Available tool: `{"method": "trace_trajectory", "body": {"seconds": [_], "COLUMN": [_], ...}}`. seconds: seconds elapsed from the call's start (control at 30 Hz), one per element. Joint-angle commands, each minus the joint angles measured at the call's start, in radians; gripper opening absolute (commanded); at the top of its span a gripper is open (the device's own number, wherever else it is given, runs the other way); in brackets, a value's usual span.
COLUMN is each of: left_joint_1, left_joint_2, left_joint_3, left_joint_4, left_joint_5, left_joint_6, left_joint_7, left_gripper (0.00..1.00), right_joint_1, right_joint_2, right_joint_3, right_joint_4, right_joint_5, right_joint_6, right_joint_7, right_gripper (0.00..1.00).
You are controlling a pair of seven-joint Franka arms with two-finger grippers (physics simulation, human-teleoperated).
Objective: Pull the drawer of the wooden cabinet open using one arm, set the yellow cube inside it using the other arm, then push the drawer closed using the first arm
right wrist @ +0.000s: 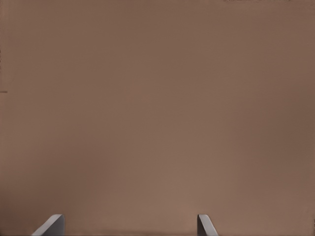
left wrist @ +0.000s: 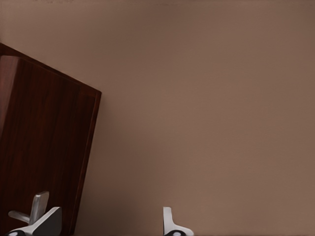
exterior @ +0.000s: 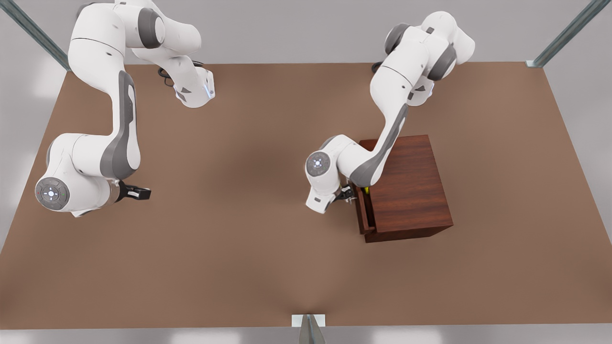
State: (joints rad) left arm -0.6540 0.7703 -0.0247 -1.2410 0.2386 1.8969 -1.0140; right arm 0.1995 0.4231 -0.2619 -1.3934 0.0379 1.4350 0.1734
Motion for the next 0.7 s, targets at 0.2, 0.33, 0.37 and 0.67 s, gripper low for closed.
{"method": "trace_trajectory", "body": {"seconds": [0.2, 0.33, 0.37, 0.67], "left_joint_1": [0.031, 0.043, 0.045, 0.047], "left_joint_2": [-0.016, -0.019, -0.02, -0.025], "left_joint_3": [0.0, 0.0, 0.002, 0.014], "left_joint_4": [-0.02, -0.02, -0.02, -0.002], "left_joint_5": [0.001, 0.001, 0.001, -0.01], "left_joint_6": [-0.013, -0.027, -0.033, -0.065], "left_joint_7": [0.158, 0.173, 0.184, 0.187], "left_gripper": [1.0, 1.0, 1.0, 1.0], "right_joint_1": [0.0, 0.0, 0.0, 0.0], "right_joint_2": [-0.001, -0.001, -0.001, -0.001], "right_joint_3": [0.0, 0.0, 0.0, 0.0], "right_joint_4": [0.001, 0.001, 0.001, 0.001], "right_joint_5": [0.0, -0.001, -0.001, -0.001], "right_joint_6": [-0.001, -0.002, -0.002, -0.002], "right_joint_7": [-0.206, -0.206, -0.206, -0.206], "right_gripper": [1.0, 1.0, 1.0, 1.0]}}
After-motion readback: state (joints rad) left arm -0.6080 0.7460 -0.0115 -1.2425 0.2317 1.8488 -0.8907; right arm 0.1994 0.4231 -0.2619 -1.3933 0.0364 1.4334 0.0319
